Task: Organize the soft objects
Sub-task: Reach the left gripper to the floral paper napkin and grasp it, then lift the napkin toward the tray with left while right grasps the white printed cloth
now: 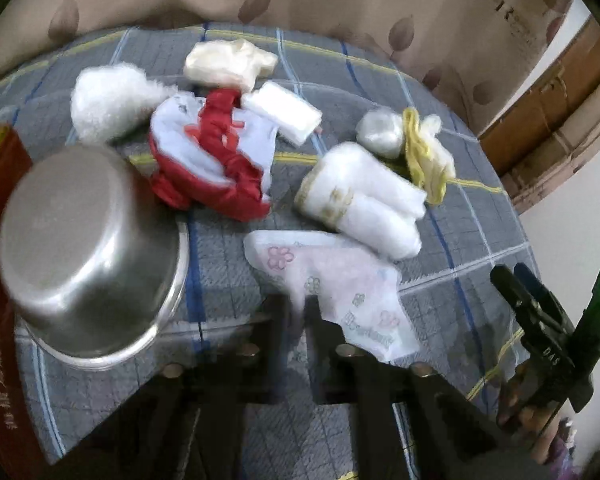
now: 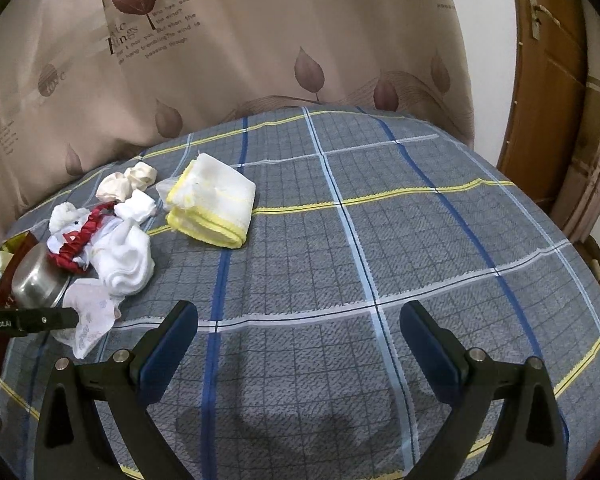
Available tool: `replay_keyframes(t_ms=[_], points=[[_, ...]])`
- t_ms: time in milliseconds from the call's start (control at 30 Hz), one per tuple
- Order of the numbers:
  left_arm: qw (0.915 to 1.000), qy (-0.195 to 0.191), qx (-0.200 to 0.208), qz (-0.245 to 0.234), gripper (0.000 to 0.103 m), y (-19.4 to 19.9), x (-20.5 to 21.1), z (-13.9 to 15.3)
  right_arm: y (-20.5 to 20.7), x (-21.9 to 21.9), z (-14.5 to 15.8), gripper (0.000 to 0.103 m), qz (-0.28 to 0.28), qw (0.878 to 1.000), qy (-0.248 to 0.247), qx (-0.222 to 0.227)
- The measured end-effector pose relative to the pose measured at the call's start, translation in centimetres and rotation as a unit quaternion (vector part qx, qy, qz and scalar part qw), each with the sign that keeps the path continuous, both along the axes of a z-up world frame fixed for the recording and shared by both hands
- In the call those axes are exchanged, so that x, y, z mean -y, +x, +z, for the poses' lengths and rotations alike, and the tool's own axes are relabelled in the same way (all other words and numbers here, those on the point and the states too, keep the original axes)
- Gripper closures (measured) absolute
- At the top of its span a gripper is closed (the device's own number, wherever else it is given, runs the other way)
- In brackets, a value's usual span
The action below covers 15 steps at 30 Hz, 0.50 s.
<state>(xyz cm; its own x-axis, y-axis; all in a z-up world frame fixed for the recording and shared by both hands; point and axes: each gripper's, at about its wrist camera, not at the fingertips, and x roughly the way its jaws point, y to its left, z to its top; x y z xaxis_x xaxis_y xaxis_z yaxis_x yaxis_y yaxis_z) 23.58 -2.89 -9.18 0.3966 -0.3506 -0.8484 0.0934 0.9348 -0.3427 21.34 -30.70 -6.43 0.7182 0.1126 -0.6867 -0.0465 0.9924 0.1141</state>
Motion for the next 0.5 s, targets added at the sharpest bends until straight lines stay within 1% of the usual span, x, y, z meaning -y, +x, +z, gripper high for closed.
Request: replay_keyframes(t_ms=[67,233,400,500], points=[[0.9997,-0.021,0.001,0.016,0.097,-0.3,-0.6,0.1,0.0,0.0,0.0,0.002,0.0,1.0,0.001,-0.001],[0.9991,-0.024,0.024,0.025,0.097,-2.3,-0.5,0.9,0.0,0.1,-0.1,0.002,-0.002,1.0,0.001,-0.002],[0.9959,-0.038,0.06,0.055,0.097,-5.0,-1.4,3.4,0.0,0.1,-0.2,0.002,-0.002,1.0,0.0,-0.002],[0.9942,-0.043,0.075,0.064,0.097,-6.1,-1.9,4.9,0.0,0.1,-0.1,0.002,-0.002,1.0,0.0,-0.002]])
